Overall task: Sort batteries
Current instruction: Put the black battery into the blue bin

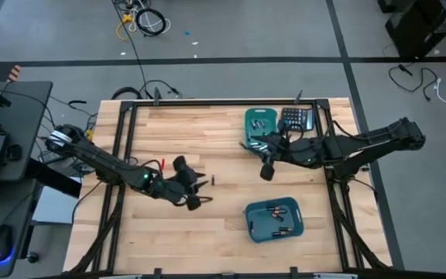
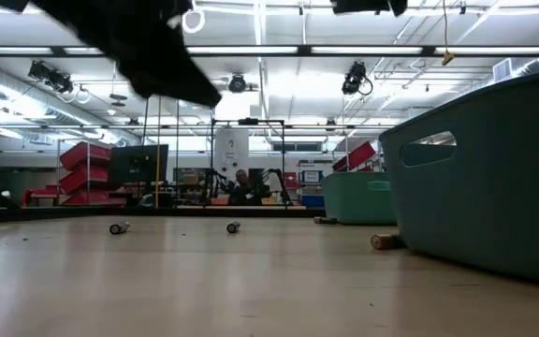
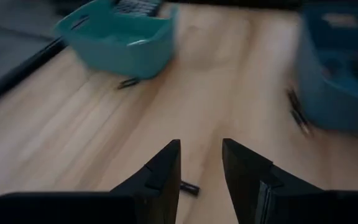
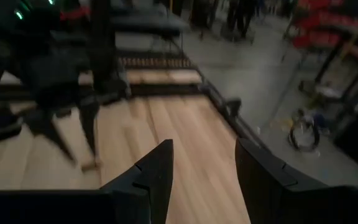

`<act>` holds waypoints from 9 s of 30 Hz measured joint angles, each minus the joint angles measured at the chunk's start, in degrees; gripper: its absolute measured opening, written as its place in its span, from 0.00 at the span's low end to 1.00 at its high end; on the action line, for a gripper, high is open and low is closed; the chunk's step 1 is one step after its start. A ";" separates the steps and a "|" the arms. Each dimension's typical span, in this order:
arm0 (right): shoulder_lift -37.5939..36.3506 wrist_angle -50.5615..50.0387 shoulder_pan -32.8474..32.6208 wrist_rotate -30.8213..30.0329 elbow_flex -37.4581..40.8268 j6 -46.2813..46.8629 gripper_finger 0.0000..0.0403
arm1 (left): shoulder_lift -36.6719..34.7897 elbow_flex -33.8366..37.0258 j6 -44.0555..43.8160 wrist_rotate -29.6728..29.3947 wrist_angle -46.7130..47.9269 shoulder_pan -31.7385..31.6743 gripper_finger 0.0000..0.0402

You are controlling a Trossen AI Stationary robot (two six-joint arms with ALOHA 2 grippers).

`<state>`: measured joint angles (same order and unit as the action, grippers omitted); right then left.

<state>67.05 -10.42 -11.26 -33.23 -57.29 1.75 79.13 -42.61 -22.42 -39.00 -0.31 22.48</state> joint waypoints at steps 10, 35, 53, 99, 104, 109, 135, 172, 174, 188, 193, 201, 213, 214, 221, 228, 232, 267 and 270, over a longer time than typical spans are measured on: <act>-2.89 -18.10 3.18 -14.00 -0.91 8.21 0.39 | 8.76 6.35 -1.96 -3.93 -9.29 0.62 0.30; -3.64 -23.60 12.62 -14.81 -0.91 10.47 0.39 | 24.23 4.48 -6.54 -5.17 -21.82 -2.71 0.30; -3.64 -23.62 12.65 -11.85 -0.91 9.65 0.39 | 24.37 4.48 -11.91 1.21 -19.87 -4.43 0.35; -3.59 -23.62 12.65 -10.17 -0.84 9.20 0.39 | 24.99 4.48 -19.95 0.73 -17.65 -6.14 0.45; -3.59 -23.63 12.65 -10.15 -0.84 9.12 0.39 | 27.34 4.42 -20.58 -1.12 -19.49 -6.03 0.40; -3.59 -23.65 12.65 -10.15 -0.84 9.01 0.39 | 27.93 4.37 -18.72 -2.87 -20.31 -5.75 0.39; -3.59 -24.00 12.65 -10.10 -0.84 9.02 0.39 | 28.06 4.42 -18.09 -5.21 -18.11 -5.88 0.08; -3.57 -24.98 12.65 -10.10 -0.84 8.60 0.39 | 30.72 4.57 -34.77 -8.72 -29.67 -7.31 0.49; -3.57 -25.01 12.64 -10.11 -0.84 8.60 0.39 | 31.08 4.00 -36.15 -9.58 -28.02 -7.67 0.49; -3.57 -25.26 12.65 -10.11 -0.84 8.62 0.39 | 31.12 3.83 -32.34 -9.46 -21.02 -8.17 0.49; -3.57 -25.25 12.65 -10.12 -0.84 8.62 0.39 | 31.23 3.98 -22.68 -9.52 -21.72 -8.17 0.49; -3.57 -25.26 12.65 -10.12 -0.84 8.62 0.39 | 31.17 4.04 -10.39 -9.46 -21.80 -8.35 0.48; -3.57 -25.33 12.65 -10.12 -0.84 8.62 0.39 | 31.19 4.59 -16.99 -9.81 -21.31 -8.55 0.26; -3.57 -25.33 12.65 -10.12 -0.84 8.62 0.39 | 31.19 4.59 -17.50 -9.80 -21.19 -8.55 0.24; -3.57 -25.91 12.65 -10.12 -0.84 8.62 0.39 | 31.15 4.59 -21.43 -10.50 -18.28 -8.61 0.08; -3.57 -25.98 12.65 -10.12 -0.84 8.62 0.39 | 31.11 4.60 -19.72 -11.48 -16.52 -8.57 0.04; -3.57 -25.98 12.65 -10.12 -0.84 8.64 0.39 | 31.19 4.74 -17.76 -11.41 -17.89 -8.57 0.04; -3.41 4.51 12.04 22.62 14.72 -8.70 0.39 | 25.97 4.72 18.35 -4.72 -56.33 -7.85 0.03; -3.33 13.79 12.04 31.07 18.22 -12.62 0.39 | 25.90 4.70 28.94 1.52 -68.14 -7.85 0.03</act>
<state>63.72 3.37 0.78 -2.16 -39.07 -10.87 105.03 -37.91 6.51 -37.48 -68.45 14.63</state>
